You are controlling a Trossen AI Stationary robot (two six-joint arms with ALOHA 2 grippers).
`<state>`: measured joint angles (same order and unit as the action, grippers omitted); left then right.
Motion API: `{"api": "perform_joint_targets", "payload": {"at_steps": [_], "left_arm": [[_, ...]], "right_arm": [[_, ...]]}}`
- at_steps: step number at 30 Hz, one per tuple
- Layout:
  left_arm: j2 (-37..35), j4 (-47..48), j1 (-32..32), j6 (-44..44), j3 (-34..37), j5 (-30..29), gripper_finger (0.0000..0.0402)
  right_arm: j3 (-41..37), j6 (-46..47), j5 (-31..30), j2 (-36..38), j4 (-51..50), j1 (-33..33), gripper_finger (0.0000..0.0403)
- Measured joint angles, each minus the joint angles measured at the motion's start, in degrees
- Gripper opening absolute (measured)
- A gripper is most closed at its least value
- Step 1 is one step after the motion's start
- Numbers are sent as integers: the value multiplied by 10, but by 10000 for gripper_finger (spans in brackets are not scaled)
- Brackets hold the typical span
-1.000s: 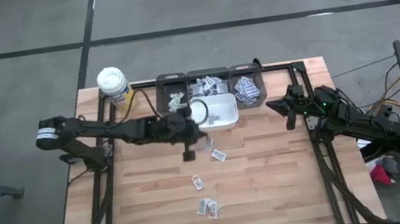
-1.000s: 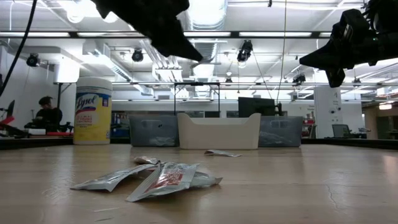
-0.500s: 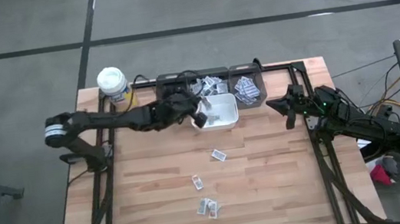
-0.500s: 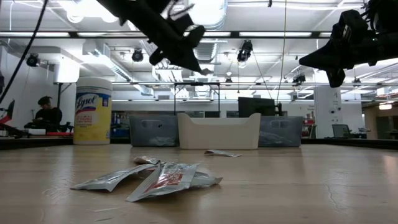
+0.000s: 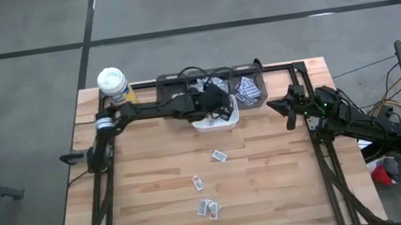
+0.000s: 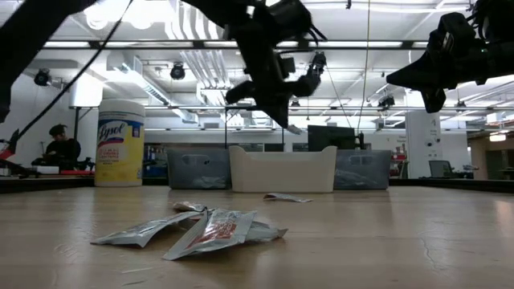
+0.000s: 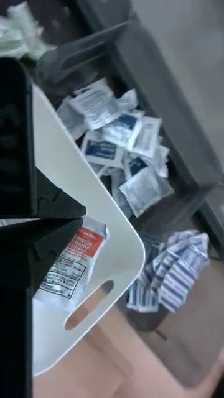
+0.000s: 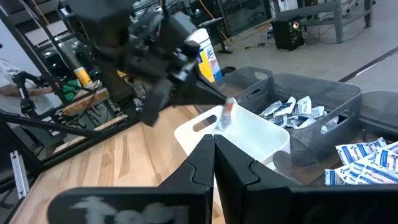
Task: Pick & Place First Aid Supplies
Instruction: Put the ointment pack into the white bin
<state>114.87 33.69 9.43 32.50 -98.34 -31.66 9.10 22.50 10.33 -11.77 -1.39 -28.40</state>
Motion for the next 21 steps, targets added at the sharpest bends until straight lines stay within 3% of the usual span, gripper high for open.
{"api": "perform_joint_targets", "payload": {"at_steps": [8,13,21], "left_arm": [[85,151,-2,140,-109,-10,0],[94,214,-4,211,-106,-19,0],[93,198,-4,270,-67,-2,0]], "right_arm": [[0,-2,0,0,0,0,8],[0,-5,0,0,0,0,8],[0,-6,1,0,0,0,8]]}}
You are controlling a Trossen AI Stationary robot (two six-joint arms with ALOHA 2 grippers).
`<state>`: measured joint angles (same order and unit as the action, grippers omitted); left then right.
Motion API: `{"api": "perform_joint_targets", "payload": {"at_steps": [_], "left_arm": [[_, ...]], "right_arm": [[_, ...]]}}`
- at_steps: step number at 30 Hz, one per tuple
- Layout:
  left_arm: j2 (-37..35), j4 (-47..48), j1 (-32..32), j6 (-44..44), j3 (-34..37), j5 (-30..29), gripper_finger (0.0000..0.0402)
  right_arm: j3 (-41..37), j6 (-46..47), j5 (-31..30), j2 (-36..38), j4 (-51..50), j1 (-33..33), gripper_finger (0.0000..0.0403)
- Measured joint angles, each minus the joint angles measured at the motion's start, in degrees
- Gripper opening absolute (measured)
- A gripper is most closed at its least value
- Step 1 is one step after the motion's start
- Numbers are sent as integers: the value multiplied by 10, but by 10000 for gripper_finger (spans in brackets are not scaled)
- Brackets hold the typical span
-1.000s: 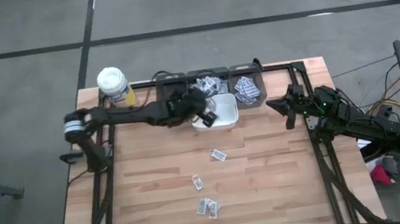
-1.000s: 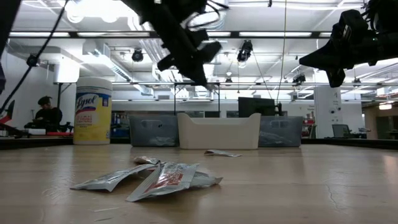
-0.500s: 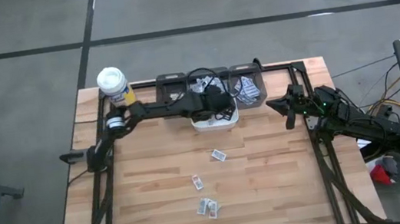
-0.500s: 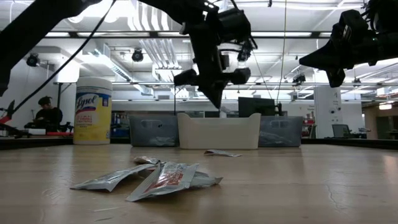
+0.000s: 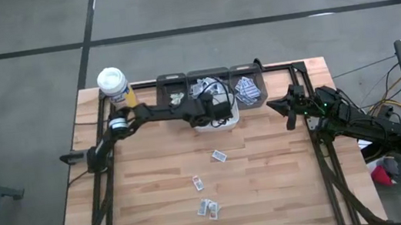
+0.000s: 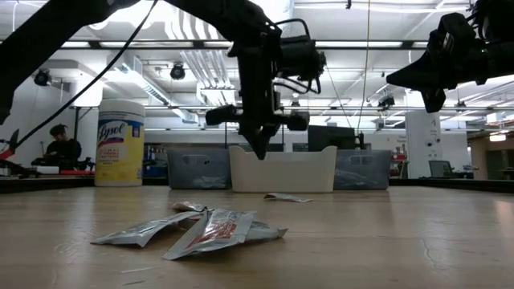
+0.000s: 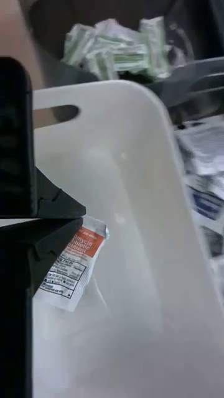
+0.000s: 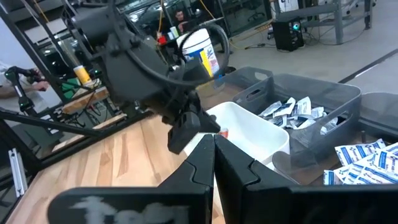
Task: Pick & Place First Aid Supplies
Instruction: Put the ointment pack into the white bin
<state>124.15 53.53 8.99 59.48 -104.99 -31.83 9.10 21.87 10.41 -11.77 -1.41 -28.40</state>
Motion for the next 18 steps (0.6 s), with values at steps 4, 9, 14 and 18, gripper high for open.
{"api": "perform_joint_targets", "payload": {"at_steps": [4,9,14,18], "left_arm": [[1,-7,0,12,19,7,0],[1,-25,1,12,33,17,2],[1,-43,2,9,43,47,25],[0,-43,2,8,40,49,54]], "right_arm": [[0,0,0,0,0,0,8],[0,0,0,0,0,0,8],[0,0,0,0,0,0,8],[0,0,0,0,0,0,8]]}}
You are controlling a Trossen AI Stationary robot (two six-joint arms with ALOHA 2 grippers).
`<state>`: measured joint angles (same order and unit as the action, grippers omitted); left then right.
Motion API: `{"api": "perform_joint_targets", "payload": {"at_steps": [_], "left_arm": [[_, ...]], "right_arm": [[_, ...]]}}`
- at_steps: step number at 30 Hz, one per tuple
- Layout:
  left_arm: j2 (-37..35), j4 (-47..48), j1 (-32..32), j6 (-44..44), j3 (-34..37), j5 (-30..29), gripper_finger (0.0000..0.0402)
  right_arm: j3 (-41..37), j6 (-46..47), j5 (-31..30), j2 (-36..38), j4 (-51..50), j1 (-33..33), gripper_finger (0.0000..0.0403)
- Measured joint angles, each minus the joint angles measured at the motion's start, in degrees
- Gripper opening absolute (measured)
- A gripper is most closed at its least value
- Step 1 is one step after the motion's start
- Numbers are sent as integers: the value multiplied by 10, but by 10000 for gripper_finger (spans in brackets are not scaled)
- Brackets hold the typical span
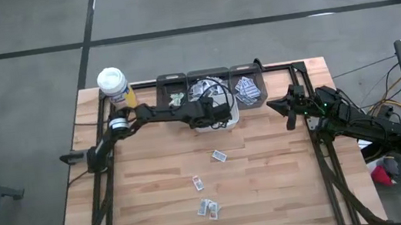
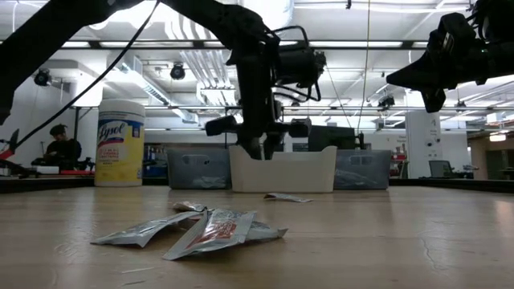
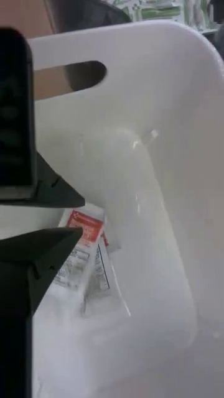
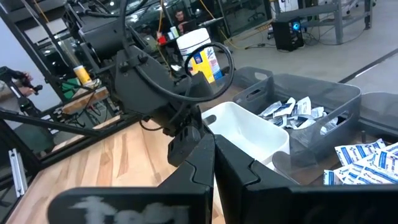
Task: Pick & Place First Aid Supplies
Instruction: Put the ointment pack into the white bin
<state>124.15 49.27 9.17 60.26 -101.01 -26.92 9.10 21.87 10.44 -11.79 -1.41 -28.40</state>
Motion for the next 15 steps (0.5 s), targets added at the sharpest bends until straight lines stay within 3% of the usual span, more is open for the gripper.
{"api": "perform_joint_targets", "payload": {"at_steps": [6,10,15], "left_arm": [[-35,-22,-12,-72,-36,16,79],[-47,-27,-51,-151,-57,69,79],[-50,-35,-104,-219,-54,79,79]], "right_arm": [[0,0,0,0,0,0,8],[0,0,0,0,0,0,8],[0,0,0,0,0,0,8]]}}
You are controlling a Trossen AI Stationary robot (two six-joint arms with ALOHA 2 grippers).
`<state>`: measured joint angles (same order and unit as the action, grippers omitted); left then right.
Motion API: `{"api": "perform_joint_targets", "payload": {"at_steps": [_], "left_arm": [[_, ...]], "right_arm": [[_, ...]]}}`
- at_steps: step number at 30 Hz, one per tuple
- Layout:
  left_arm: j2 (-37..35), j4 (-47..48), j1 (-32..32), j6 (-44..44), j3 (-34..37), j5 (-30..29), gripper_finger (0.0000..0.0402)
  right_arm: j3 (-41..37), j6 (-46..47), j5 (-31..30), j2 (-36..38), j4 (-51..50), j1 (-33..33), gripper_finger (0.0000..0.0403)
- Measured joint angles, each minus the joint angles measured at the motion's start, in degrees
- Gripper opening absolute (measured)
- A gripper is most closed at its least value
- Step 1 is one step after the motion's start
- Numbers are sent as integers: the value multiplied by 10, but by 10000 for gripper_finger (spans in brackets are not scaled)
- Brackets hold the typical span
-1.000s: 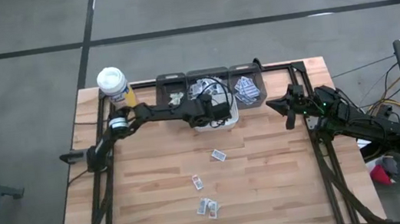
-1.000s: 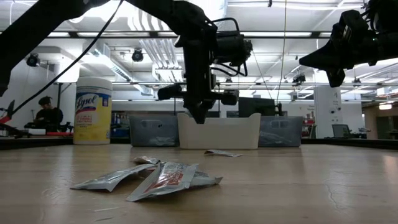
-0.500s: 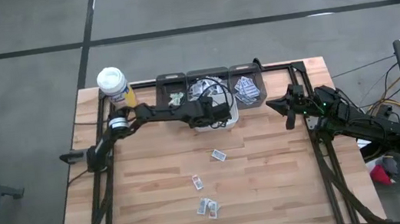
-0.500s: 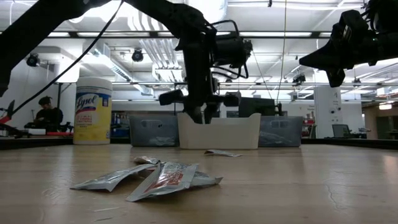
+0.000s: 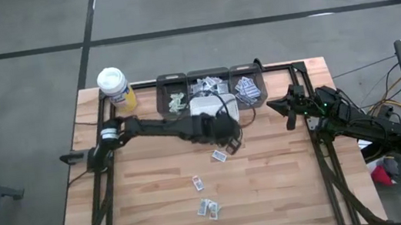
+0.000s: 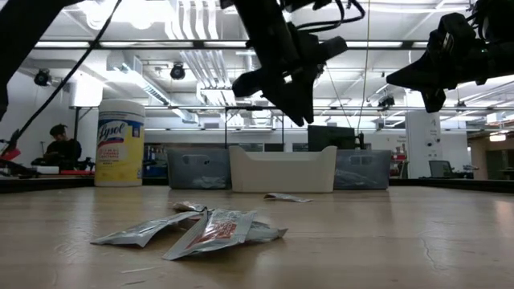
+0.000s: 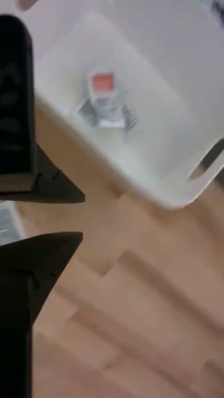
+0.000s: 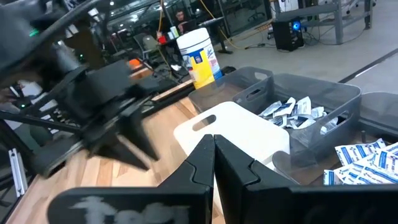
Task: Pick & Place First Aid Supplies
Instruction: Put the ointment pack into the white bin
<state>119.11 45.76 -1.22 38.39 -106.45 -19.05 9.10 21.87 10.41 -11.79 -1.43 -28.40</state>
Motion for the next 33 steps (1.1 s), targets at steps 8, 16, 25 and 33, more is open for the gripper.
{"api": "perform_joint_targets", "payload": {"at_steps": [8,16,25,33], "left_arm": [[7,2,-21,56,28,12,81],[8,-4,-23,134,69,77,81],[8,-8,-24,171,98,94,81],[8,-6,-24,186,103,113,81]], "right_arm": [[0,0,0,0,0,0,8],[0,0,0,0,0,0,8],[0,2,0,0,0,0,8],[0,2,0,0,0,0,8]]}}
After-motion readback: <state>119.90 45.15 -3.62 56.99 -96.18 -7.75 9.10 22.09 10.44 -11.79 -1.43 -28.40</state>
